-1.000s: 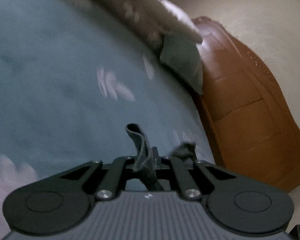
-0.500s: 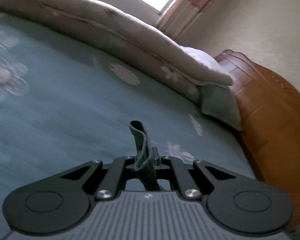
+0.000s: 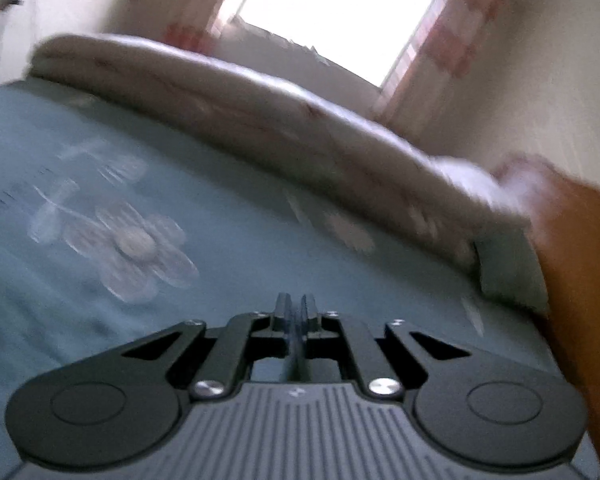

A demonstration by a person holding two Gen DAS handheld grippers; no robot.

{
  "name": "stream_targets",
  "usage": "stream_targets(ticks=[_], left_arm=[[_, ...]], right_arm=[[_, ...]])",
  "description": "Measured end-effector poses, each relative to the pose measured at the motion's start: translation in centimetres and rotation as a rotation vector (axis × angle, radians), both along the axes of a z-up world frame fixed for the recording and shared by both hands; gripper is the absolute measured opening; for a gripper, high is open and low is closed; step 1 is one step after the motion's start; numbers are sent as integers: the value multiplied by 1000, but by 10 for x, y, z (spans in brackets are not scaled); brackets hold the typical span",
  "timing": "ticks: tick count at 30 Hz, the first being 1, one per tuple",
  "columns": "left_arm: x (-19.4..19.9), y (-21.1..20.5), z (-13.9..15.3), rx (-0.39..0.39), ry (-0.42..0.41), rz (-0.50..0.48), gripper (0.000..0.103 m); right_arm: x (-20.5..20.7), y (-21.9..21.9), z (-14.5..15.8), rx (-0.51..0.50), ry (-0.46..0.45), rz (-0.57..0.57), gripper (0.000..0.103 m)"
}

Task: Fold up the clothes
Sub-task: 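Pull the pant leg away from the right gripper to stretch the sweatpants flat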

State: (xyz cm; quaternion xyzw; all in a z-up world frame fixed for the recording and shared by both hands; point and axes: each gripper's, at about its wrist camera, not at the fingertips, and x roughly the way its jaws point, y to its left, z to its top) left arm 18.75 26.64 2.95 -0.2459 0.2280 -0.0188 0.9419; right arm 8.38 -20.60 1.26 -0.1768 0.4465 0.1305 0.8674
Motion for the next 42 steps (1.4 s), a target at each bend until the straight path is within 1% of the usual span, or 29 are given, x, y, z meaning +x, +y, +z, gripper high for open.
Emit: stream_targets(ticks=[2, 3, 4, 7, 8, 11, 13, 14, 16, 17, 18, 19, 20, 22, 24, 27, 30, 35, 37, 41, 42], left_arm=[[-2, 20, 2, -20, -11, 24, 1], [-1, 30, -1, -34, 1, 17, 1], [0, 37, -6, -53, 24, 0, 1], [6, 40, -32, -99, 130, -74, 1], [7, 37, -43, -135, 171, -104, 1], [10, 22, -80, -255, 294, -191, 8], [7, 12, -100, -300, 353, -215, 12], [6, 8, -108, -313, 382, -218, 13], [3, 6, -121, -341, 420, -211, 23], [2, 6, -127, -367, 437, -206, 26], [1, 7, -133, -397, 454, -201, 33], [0, 7, -139, -428, 471, -196, 36], [-1, 7, -146, -458, 488, -190, 36], [-1, 5, -155, -500, 489, -176, 36], [2, 4, -164, -551, 467, -167, 39], [12, 2, -167, -577, 440, -162, 40], [18, -3, -166, -563, 422, -155, 40], [-3, -8, -165, -563, 387, -126, 40], [2, -7, -166, -570, 388, -118, 40], [30, -15, -162, -517, 352, -104, 40], [33, -18, -159, -488, 353, -98, 39]], right_arm=[[3, 4, 1, -5, 1, -11, 49], [4, 7, 1, -6, 4, -13, 49], [6, 10, 1, -10, 7, -14, 49], [10, 17, 1, -26, 17, -19, 49], [11, 19, 2, -28, 22, -21, 49], [14, 24, 5, -35, 31, -23, 49], [15, 27, 6, -44, 31, -28, 49], [16, 28, 7, -46, 29, -33, 49], [15, 30, 10, -45, 25, -43, 49], [14, 30, 11, -40, 22, -48, 49], [14, 31, 12, -35, 19, -53, 49], [13, 30, 13, -33, 18, -58, 49], [13, 30, 14, -33, 17, -64, 49], [12, 27, 15, -36, 16, -76, 49], [11, 23, 16, -29, 17, -92, 49], [11, 19, 16, -21, 16, -104, 49], [7, 16, 17, -14, 7, -97, 49], [4, 6, 17, 4, -1, -88, 49], [5, -1, 17, 18, 5, -81, 49], [19, -13, 19, 36, 8, -55, 49], [24, -16, 20, 43, 7, -42, 49]])
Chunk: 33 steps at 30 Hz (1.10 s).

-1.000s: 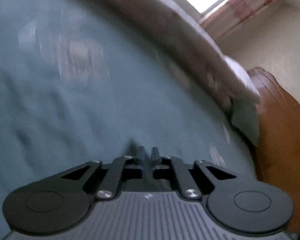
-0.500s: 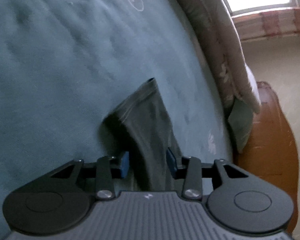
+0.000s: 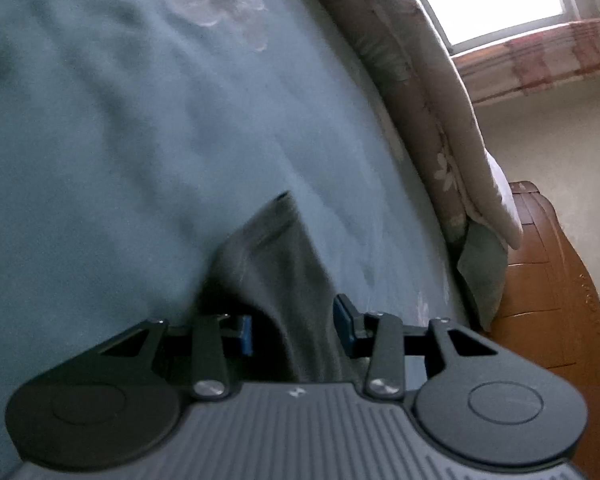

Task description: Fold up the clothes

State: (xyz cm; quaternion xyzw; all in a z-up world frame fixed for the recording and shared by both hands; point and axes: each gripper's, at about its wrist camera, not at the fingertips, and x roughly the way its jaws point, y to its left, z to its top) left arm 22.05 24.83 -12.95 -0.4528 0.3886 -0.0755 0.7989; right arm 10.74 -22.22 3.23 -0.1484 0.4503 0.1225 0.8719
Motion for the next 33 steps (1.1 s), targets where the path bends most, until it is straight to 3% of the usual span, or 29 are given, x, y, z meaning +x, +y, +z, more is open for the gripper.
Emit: stream_targets(ticks=[3, 7, 11, 15, 19, 22, 25, 27, 33], left_arm=[[-1, -13, 11, 172, 39, -3, 8], [-6, -18, 15, 212, 51, 19, 8], [-14, -37, 41, 370, 59, 49, 3], [-45, -31, 83, 414, -43, 173, 3], [-74, -7, 104, 509, -30, 297, 3], [-86, 5, 94, 483, 37, 309, 3], [-99, -2, 78, 511, 104, 282, 3], [-108, -4, 73, 500, 119, 274, 4], [-112, -8, 72, 493, 135, 253, 4]], right_arm=[[15, -9, 2, 20, -4, 42, 49], [53, -20, -6, 25, 25, 175, 48], [90, -17, -29, -78, 74, 369, 47], [112, -13, -52, -148, 108, 504, 46], [121, -16, -63, -131, 133, 595, 46], [127, -17, -68, -126, 135, 634, 46], [133, -17, -75, -117, 152, 661, 46], [132, -15, -81, -119, 186, 703, 45], [123, -15, -85, -195, 176, 816, 45]])
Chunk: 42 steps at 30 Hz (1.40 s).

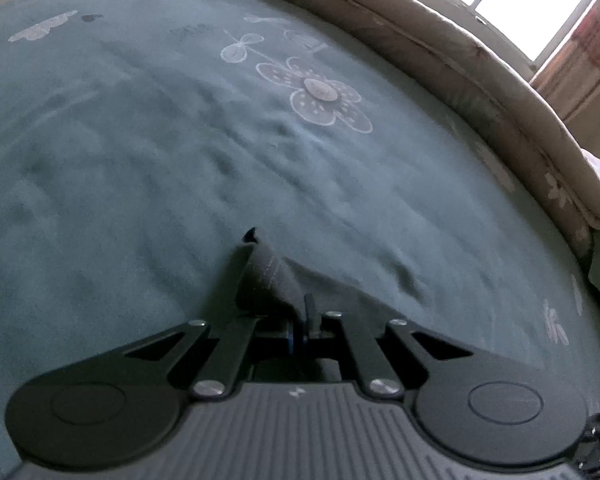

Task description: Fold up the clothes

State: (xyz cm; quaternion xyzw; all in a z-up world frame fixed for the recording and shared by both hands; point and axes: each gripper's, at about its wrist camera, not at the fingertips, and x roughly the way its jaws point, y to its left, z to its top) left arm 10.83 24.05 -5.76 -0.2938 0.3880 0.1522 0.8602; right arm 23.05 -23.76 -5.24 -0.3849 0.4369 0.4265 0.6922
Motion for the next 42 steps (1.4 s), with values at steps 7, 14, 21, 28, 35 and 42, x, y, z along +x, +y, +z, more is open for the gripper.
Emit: stream_targets(ticks=[7, 14, 21, 28, 35, 42], left_arm=[[1, -3, 7, 15, -7, -30, 4], [9, -4, 28, 38, -76, -37, 4], [48, -8, 70, 115, -190, -96, 4], [95, -14, 105, 179, -301, -132, 4], [138, -19, 79, 187, -274, -116, 4], [155, -18, 38, 190, -164, -101, 4]], right_arm=[[5, 0, -3, -40, 70, 47, 11], [10, -6, 13, -14, -9, 20, 5], [52, -27, 46, 81, -140, -157, 5], [88, -37, 58, 106, -246, -293, 5], [117, -31, 28, 123, -239, -410, 6], [100, -23, 4, 78, -272, -446, 17]])
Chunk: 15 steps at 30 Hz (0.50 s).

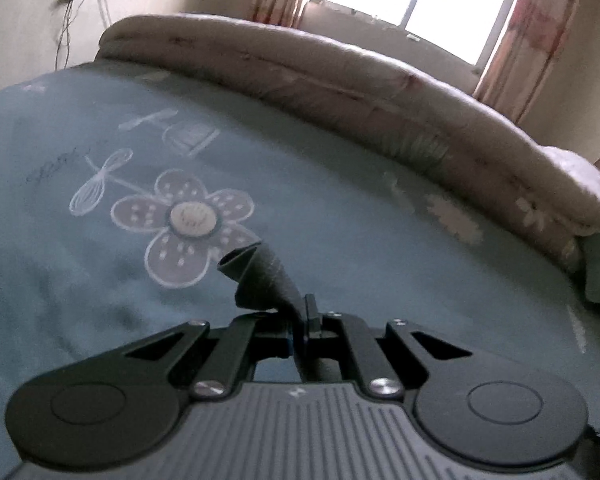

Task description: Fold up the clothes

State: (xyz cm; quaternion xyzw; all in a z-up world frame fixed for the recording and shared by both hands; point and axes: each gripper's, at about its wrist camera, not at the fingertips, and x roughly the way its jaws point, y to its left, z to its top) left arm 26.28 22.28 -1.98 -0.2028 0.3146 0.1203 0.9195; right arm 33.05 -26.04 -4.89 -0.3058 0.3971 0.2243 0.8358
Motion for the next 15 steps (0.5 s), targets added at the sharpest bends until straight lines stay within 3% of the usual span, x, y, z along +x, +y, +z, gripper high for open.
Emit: stream_targets(ticks=[6, 9, 11, 13, 15], left_arm=[[1, 3, 17, 33, -78, -46, 4], [1, 2, 24, 65, -119, -79, 11], [6, 7, 17, 68, -43, -54, 13], [11, 16, 2, 102, 86, 7, 18], [7, 27, -13, 101, 147, 50, 23]], right_arm=[[-46, -10, 22, 0, -10, 37, 21], [-58, -11, 27, 3, -5, 34, 22], [-63, -9, 26, 9, 5, 37, 22], [-68, -5, 25, -5, 11, 45, 23], [-72, 1, 27, -14, 15, 55, 23]])
